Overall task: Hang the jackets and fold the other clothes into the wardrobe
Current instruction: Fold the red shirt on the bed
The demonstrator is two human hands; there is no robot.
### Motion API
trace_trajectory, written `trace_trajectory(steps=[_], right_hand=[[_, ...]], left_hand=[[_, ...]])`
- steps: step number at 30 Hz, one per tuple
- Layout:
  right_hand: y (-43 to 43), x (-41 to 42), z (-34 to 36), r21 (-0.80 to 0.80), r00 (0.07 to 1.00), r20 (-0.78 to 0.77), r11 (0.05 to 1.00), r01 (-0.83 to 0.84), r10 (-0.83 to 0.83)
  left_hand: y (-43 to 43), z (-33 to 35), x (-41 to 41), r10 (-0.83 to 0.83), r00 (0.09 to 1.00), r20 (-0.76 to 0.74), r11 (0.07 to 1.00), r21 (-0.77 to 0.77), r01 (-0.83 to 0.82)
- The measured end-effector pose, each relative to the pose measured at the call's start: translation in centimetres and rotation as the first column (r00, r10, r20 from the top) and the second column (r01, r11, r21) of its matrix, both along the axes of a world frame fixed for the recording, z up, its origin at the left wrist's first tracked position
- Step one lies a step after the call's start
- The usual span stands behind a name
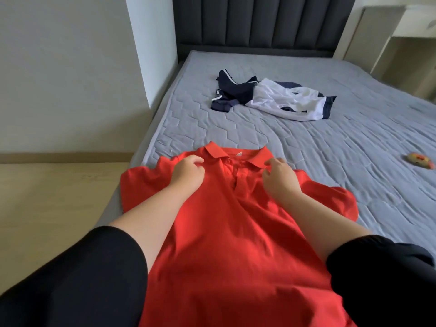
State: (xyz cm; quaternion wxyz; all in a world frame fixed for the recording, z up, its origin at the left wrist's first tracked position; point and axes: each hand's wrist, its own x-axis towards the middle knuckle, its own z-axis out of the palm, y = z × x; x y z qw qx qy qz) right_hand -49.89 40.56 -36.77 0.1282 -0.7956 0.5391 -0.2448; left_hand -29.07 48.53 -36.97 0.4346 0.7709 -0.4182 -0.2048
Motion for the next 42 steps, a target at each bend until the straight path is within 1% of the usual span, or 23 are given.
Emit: trace_trajectory(steps=[2,3,5,7,10,13,17,19,22,24,25,26,28,29,30,31,32,34,35,36,37,39,42], right_hand=[[-2.8,-0.2,0.1,0.051,0.996,0.052,0.996,0.069,-0.072],[-4.2,-0.3,0.1,0.113,0.988,0.085,0.987,0.115,-0.125],[-6.6,-0.4,-0.3,0.298,0.963,0.114,0.933,0.202,-0.245],[-7.8,-0.3,-0.9,0.448,0.953,0.074,0.864,0.231,-0.293],[-9.2,-0.2,-2.2,0.473,0.966,-0.096,0.842,0.258,-0.242],[-10.3,0.4,-2.4,0.395,0.953,-0.201,0.872,0.291,-0.226],[-11.0,0.8,-1.4,0.378,0.953,-0.147,0.875,0.303,-0.267],[-11.5,1.0,-0.5,0.389,0.958,-0.058,0.877,0.281,-0.282],[-13.0,1.5,2.5,0.419,0.953,0.117,0.884,0.208,-0.279],[-15.3,2.4,5.8,0.258,0.954,0.157,0.943,0.210,-0.256],[-16.5,2.9,7.6,0.159,0.950,0.178,0.960,0.231,-0.258],[-17.4,3.6,9.2,0.082,0.944,0.217,0.968,0.236,-0.249],[-18.5,5.2,11.0,0.025,0.933,0.319,0.985,0.170,-0.169],[-18.5,6.0,11.1,0.012,0.929,0.351,0.993,0.120,-0.116],[-18.2,6.6,10.2,0.006,0.931,0.357,0.996,0.085,-0.082],[-17.6,7.1,8.4,0.019,0.938,0.338,0.997,0.071,-0.073],[-16.9,7.3,5.9,0.052,0.953,0.288,0.995,0.080,-0.092],[-15.1,6.9,0.0,0.170,0.990,0.051,0.978,0.120,-0.131],[-14.3,6.4,-2.9,0.216,0.988,-0.111,0.968,0.130,-0.108],[-13.8,6.1,-5.3,0.227,0.967,-0.244,0.965,0.132,-0.075],[-13.7,5.9,-7.2,0.197,0.944,-0.324,0.971,0.133,-0.064],[-14.4,6.0,-8.9,0.117,0.927,-0.364,0.983,0.140,-0.088],[-15.3,6.5,-9.1,0.133,0.925,-0.373,0.982,0.131,-0.073]], left_hand=[[-2.0,0.6,0.9,0.045,0.983,-0.179,0.999,-0.006,-0.047],[-3.0,0.7,1.3,0.068,0.973,-0.219,0.998,0.023,-0.064],[-4.6,0.9,1.8,0.092,0.960,-0.266,0.989,0.134,-0.058],[-5.7,0.6,1.9,0.097,0.951,-0.294,0.957,0.291,-0.008],[-6.8,0.0,1.8,0.073,0.946,-0.316,0.892,0.445,0.080],[-8.1,-0.5,2.2,0.067,0.953,-0.294,0.883,0.462,0.081],[-9.7,-0.7,2.3,0.221,0.941,-0.254,0.918,0.381,-0.112],[-10.6,-0.2,2.3,0.251,0.941,-0.227,0.926,0.341,-0.165],[-12.3,2.1,2.9,0.197,0.980,-0.036,0.941,0.289,-0.178],[-13.9,5.2,3.4,0.198,0.974,0.108,0.964,0.158,-0.214],[-15.0,6.9,3.6,0.195,0.973,0.125,0.976,0.071,-0.205],[-16.2,8.5,3.8,0.163,0.985,0.062,0.986,-0.027,-0.162],[-18.0,10.4,3.6,0.007,0.993,-0.120,0.983,-0.180,-0.029],[-18.4,10.6,3.1,-0.049,0.992,-0.117,0.980,-0.199,0.025],[-18.6,9.6,2.6,-0.073,0.996,-0.041,0.985,-0.162,0.065],[-18.4,7.7,2.1,-0.070,0.995,0.074,0.995,-0.069,0.075],[-17.9,5.1,1.6,-0.068,0.977,0.204,0.995,0.081,0.053],[-16.1,-1.3,0.6,-0.174,0.913,0.369,0.922,0.387,0.019],[-15.2,-4.2,0.2,-0.212,0.872,0.442,0.893,0.450,-0.012],[-14.6,-6.6,0.0,-0.222,0.818,0.531,0.895,0.444,-0.046],[-14.5,-8.0,-0.1,-0.208,0.765,0.609,0.912,0.404,-0.073],[-15.5,-9.1,0.0,-0.153,0.725,0.672,0.944,0.317,-0.094],[-16.3,-9.2,0.2,-0.170,0.719,0.674,0.943,0.324,-0.080]])
